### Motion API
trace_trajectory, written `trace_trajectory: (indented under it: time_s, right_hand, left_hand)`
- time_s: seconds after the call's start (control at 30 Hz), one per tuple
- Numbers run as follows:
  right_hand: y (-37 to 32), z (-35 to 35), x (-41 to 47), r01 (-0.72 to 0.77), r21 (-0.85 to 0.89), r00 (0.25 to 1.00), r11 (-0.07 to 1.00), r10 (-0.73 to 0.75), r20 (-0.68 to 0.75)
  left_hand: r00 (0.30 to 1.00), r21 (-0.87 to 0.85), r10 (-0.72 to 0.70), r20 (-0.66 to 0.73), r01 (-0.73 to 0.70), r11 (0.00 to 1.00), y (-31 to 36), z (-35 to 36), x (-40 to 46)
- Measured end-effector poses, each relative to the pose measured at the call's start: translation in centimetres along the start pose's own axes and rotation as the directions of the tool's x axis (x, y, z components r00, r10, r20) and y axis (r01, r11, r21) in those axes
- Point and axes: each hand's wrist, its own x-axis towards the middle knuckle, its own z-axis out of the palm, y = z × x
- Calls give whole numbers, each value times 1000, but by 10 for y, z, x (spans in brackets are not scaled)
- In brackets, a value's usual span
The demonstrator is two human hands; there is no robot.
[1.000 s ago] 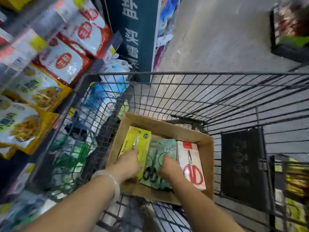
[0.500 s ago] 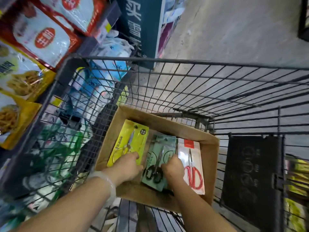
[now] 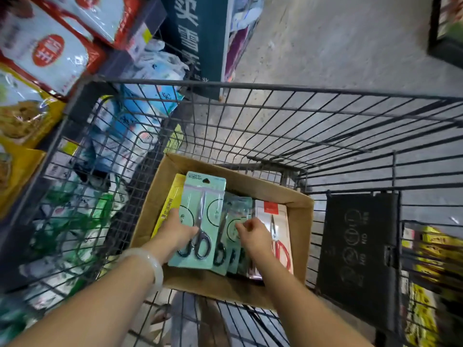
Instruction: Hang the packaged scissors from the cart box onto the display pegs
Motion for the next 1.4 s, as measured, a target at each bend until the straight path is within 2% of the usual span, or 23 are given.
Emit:
trace_trajectory:
  time_s: [0.07,0.13,0.27,0.43,0.57,0.63,0.7,0.8,0.87,1.0,1.17,1.27,1.4]
  right_hand:
    - [11,17,5,-43,-188,999,981,46,9]
    - [16,35,9,-84,-191,992,978,100,75]
    - [18,56,20,-95,-293,995,951,100,3]
    - [21,52,28,-196,-227,981,954,189,-51]
    - [19,40,17,-133,-217,991,967,127,-39]
    - [14,32,9,-76,-166,996,983,69,-48]
    - [8,21,0,-20,-39,999,999,19,-33]
    - [-9,-1,-14,40,215,995,976,-58,80]
    - [-28,-16,-29,82,302,980,950,-131,147]
    - [-76,-33,-61,213,322,934,922,-289,209]
    - [-127,-18,-112,384,290,846,877,-460,271]
    - [-147,11,-157,474,276,764,836,-546,343]
    - [-156,59,-237,602,254,613,757,-642,461]
  left_hand:
    - [999,24,-21,-50,23,999,-6,-9,9]
    - [996,46,-40,-80,44,998,-12,-16,17]
    - [995,49,-37,-93,42,998,-21,-21,30]
    - [993,47,-42,-107,48,998,-21,-21,25]
    - [990,14,-50,-131,52,999,-19,-23,12]
    - [987,-23,-52,-154,49,999,-16,-27,4]
    - [984,-53,-49,-169,40,998,-13,-32,-4]
    - [983,-65,-15,-183,3,998,-8,-43,-21]
    - [982,-88,31,-187,-48,995,-5,-51,-34]
    - [965,-198,90,-245,-140,970,-5,-77,-64]
    - [929,-325,78,-363,-204,923,-35,-129,-110]
    - [890,-404,59,-452,-264,876,-78,-162,-146]
    - [814,-479,4,-581,-347,806,-159,-193,-208]
